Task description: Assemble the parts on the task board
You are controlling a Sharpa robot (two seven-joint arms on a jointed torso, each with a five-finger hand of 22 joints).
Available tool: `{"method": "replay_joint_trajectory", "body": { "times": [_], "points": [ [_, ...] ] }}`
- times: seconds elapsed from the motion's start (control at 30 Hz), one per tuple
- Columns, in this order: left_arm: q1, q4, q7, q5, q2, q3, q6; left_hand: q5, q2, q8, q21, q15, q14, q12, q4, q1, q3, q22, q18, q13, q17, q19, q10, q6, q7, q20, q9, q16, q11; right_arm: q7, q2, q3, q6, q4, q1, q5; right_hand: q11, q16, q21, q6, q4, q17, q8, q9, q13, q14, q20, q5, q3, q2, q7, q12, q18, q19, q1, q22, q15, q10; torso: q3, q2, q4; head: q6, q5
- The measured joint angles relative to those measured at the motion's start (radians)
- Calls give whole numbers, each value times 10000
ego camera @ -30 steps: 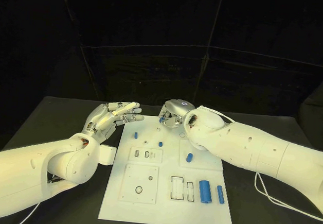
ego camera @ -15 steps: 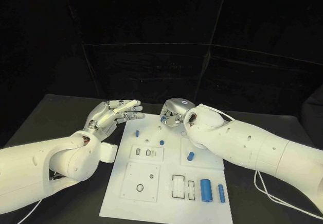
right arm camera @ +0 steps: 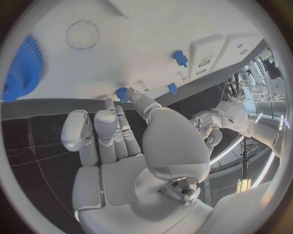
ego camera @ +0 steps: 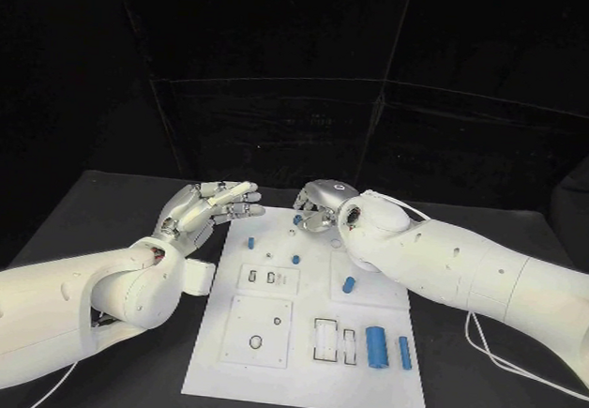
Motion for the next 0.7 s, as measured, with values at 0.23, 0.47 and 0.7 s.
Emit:
{"method": "replay_joint_trajectory", "body": {
  "times": [0.23,0.47,0.7],
  "points": [
    [9,-14,0,1,-32,0,-5,0,0,-48,0,0,0,0,0,0,0,-16,0,0,1,0,0,0,0,0,0,-59,0,-22,-367,0,-141,348,4,64,-1,0,0,-23,207,113,26,50,20,0,0,136,-285,-37,6,28,0,0,42,13,0,1,0,7,-7,52,49],
    [28,-14,1,3,-96,-1,-4,0,0,-48,0,0,0,-47,-27,0,27,-25,-1,0,1,0,0,0,0,0,0,-59,0,-46,-1652,0,-510,1434,80,366,-88,316,74,432,406,555,196,98,118,80,-17,321,-484,29,36,389,0,164,186,324,-4,822,12,3,-88,117,80],
    [42,-55,1,3,-119,-2,23,0,44,-48,0,0,0,-47,-27,45,27,-36,-1,0,1,0,0,0,0,0,0,-111,0,-305,-2887,1,-522,2284,220,1074,-504,726,344,481,1127,1167,233,92,828,256,-324,617,-1349,-555,-247,1413,1,541,-188,766,-328,2555,54,-44,-248,190,139]
  ]
}}
